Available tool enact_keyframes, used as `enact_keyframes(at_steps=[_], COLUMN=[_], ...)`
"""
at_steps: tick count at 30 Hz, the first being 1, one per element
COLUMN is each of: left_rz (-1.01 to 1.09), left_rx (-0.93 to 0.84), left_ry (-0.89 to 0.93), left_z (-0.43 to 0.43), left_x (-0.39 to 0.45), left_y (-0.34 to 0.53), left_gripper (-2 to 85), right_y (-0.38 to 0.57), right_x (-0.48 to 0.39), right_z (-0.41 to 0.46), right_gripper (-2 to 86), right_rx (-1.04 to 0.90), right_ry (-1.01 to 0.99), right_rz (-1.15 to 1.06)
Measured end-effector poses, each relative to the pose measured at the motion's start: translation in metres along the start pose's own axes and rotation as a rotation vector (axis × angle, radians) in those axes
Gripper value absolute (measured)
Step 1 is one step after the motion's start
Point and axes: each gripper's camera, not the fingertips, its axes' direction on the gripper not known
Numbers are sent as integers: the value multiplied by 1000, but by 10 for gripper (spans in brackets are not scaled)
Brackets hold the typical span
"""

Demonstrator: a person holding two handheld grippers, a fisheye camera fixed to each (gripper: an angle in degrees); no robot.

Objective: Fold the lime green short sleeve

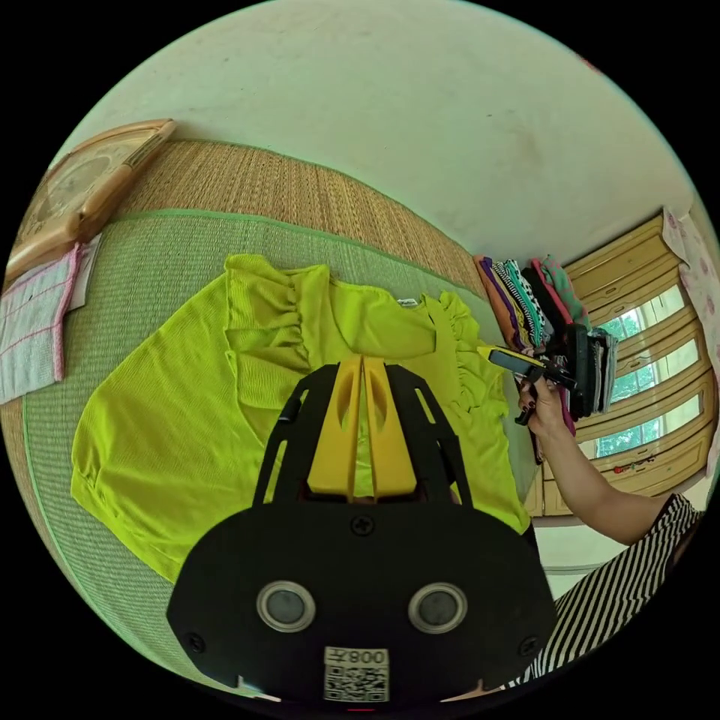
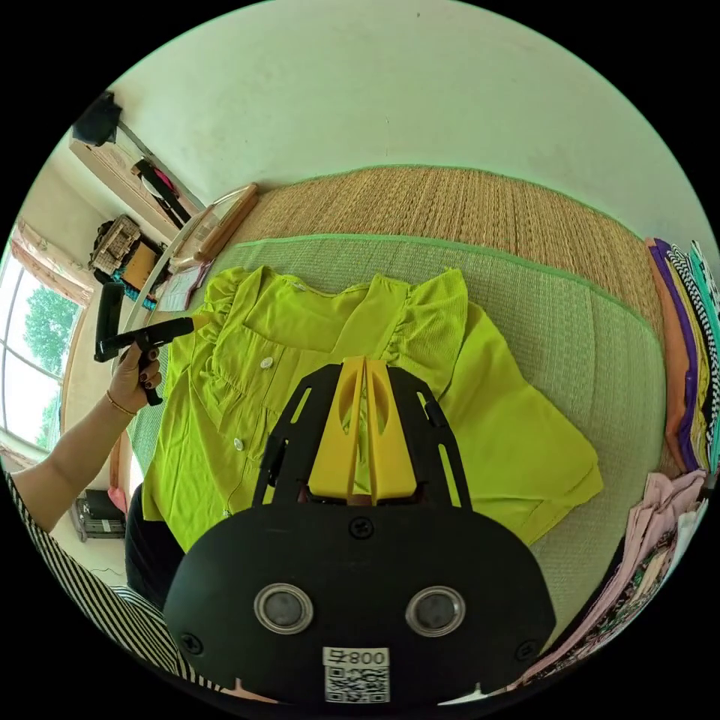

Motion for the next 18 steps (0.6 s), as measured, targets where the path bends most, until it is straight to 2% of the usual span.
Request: enact_keyframes(at_steps=[8,13,18], left_rz=[-75,-72,-33], left_rx=[-18,-6,48], left_ry=[-78,-94,-42], left_z=[104,151,189], left_x=[-43,-61,-57], left_y=[-72,-85,-88], left_gripper=[2,2,3], right_y=[-83,-81,-67], right_x=[12,40,33], right_z=[74,61,47], right_gripper=[-2,-1,1], right_rx=[-99,0,57], right_ry=[95,91,70], right_rz=[11,97,71])
